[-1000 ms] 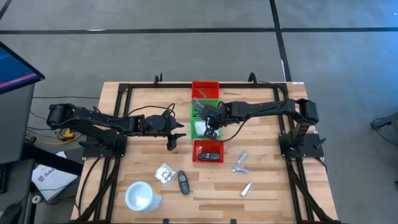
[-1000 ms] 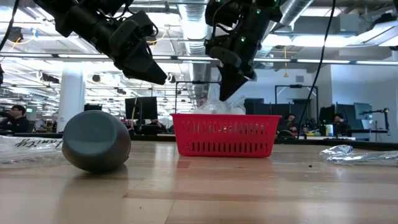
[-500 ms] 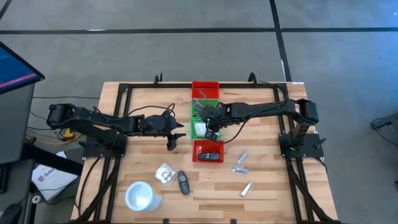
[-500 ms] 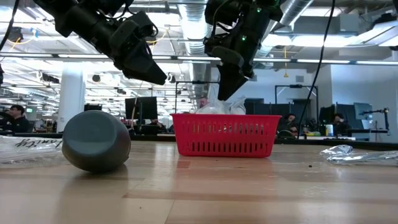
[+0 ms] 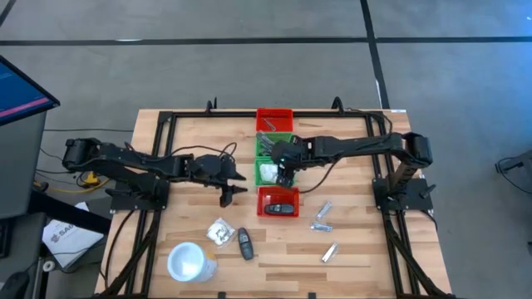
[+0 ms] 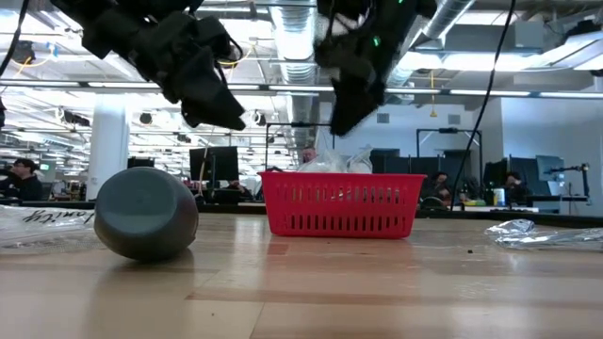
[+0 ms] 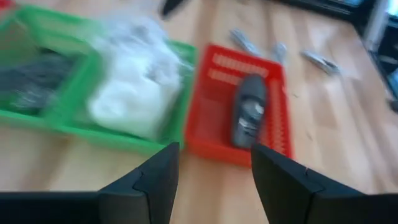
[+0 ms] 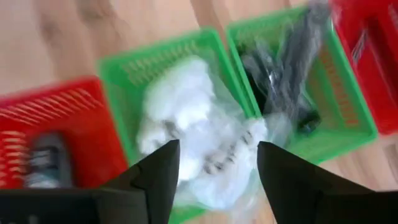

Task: Pick & Place Travel size toiletries
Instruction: Put the white cotton pack into the top green bin

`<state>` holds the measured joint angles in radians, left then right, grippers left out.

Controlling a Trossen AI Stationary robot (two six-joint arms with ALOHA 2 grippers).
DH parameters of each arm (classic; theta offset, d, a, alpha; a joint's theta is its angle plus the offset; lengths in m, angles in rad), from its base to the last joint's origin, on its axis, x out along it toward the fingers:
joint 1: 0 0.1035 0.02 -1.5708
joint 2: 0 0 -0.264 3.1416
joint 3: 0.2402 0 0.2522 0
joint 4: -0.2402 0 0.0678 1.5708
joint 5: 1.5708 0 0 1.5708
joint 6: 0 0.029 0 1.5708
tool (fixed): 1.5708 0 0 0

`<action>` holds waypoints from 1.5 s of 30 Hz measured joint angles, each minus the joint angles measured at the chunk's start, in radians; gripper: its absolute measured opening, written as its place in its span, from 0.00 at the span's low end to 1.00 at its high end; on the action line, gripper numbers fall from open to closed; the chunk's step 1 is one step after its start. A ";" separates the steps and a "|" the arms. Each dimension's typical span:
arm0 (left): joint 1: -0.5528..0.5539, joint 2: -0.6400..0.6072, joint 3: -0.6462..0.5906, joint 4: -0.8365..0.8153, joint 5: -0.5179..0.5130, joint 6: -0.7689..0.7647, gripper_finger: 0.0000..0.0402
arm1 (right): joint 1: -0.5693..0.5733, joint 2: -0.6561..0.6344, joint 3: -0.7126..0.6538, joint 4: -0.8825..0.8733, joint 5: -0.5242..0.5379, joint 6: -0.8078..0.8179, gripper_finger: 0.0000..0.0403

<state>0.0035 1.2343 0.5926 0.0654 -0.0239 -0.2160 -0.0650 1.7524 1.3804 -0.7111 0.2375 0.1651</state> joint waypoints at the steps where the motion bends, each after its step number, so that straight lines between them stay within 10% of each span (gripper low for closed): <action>1: -0.006 0.000 0.000 -0.015 0.019 -0.008 0.47 | 0.008 -0.005 0.003 0.029 0.000 -0.001 0.51; 36: -0.267 0.256 -0.001 -0.260 0.216 -0.045 0.47 | 0.210 -0.038 0.002 0.144 -0.001 0.012 0.42; 45: -0.258 0.276 0.002 -0.259 0.229 -0.016 0.29 | 0.208 -0.038 0.002 0.144 -0.001 0.011 0.39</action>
<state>-0.2543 1.5101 0.5945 -0.1940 0.2053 -0.2317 0.1429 1.7145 1.3827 -0.5674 0.2367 0.1764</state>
